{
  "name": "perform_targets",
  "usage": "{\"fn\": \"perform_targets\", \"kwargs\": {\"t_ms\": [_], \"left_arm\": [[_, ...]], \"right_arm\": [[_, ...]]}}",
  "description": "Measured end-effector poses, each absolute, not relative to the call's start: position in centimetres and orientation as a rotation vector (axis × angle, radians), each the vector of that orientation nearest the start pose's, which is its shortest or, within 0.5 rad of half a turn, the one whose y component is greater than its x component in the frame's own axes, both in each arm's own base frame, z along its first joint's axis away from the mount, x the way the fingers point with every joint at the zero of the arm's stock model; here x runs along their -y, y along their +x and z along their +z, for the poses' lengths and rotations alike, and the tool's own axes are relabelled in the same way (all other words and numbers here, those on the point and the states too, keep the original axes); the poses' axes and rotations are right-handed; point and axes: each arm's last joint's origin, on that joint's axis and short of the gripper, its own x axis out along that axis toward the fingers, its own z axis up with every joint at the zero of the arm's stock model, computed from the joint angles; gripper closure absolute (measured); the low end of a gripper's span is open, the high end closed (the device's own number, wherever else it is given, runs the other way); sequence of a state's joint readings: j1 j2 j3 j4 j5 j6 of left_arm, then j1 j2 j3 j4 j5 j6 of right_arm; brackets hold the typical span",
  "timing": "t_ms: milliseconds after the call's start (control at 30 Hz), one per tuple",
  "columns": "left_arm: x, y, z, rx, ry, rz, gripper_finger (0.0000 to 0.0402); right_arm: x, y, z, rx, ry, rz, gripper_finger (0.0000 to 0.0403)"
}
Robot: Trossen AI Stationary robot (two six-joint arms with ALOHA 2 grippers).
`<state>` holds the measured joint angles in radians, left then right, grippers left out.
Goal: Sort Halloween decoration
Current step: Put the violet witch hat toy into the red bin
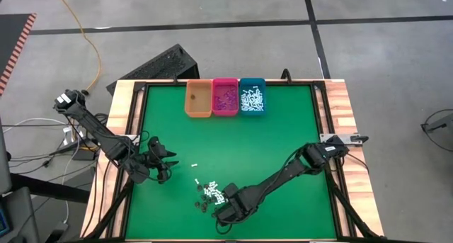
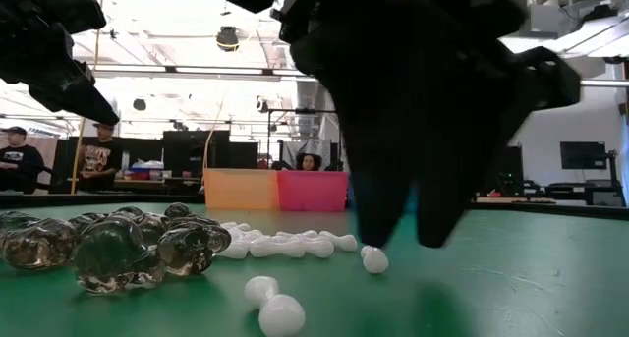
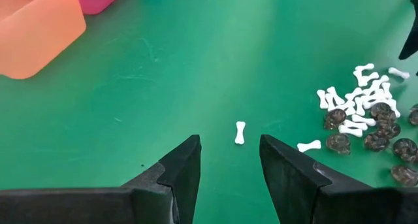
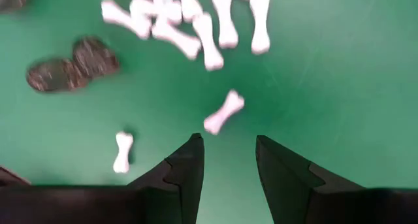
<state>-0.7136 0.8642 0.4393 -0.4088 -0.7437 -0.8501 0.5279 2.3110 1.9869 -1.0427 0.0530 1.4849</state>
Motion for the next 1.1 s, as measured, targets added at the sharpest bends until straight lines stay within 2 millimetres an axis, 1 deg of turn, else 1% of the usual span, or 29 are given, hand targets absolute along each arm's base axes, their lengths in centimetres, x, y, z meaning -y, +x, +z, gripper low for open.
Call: {"fn": "perform_targets", "kwargs": {"t_ms": [133, 267, 400, 733, 833, 1100], "left_arm": [[8.8, 13.1, 19.2, -0.551, -0.268, 0.278, 0.0254], [8.8, 13.1, 19.2, -0.551, -0.266, 0.277, 0.0254], [8.7, 13.1, 19.2, -0.554, -0.255, 0.276, 0.0254], [8.7, 13.1, 19.2, -0.551, -0.247, 0.278, 0.0254], [8.7, 13.1, 19.2, -0.545, -0.245, 0.285, 0.0254], [8.7, 13.1, 19.2, -0.543, -0.261, 0.290, 0.0254]], "right_arm": [[-23.0, 40.8, 18.5, -1.252, 0.846, -0.630, 0.0235], [-22.4, 41.2, 18.3, -1.271, 0.875, -0.636, 0.0235], [-22.4, 41.4, 17.9, -1.252, 0.904, -0.643, 0.0235], [-22.2, 41.1, 17.2, -1.265, 0.905, -0.681, 0.0237], [-22.2, 41.1, 17.1, -1.270, 0.907, -0.680, 0.0252], [-22.2, 41.0, 17.1, -1.284, 0.869, -0.651, 0.0322]]}}
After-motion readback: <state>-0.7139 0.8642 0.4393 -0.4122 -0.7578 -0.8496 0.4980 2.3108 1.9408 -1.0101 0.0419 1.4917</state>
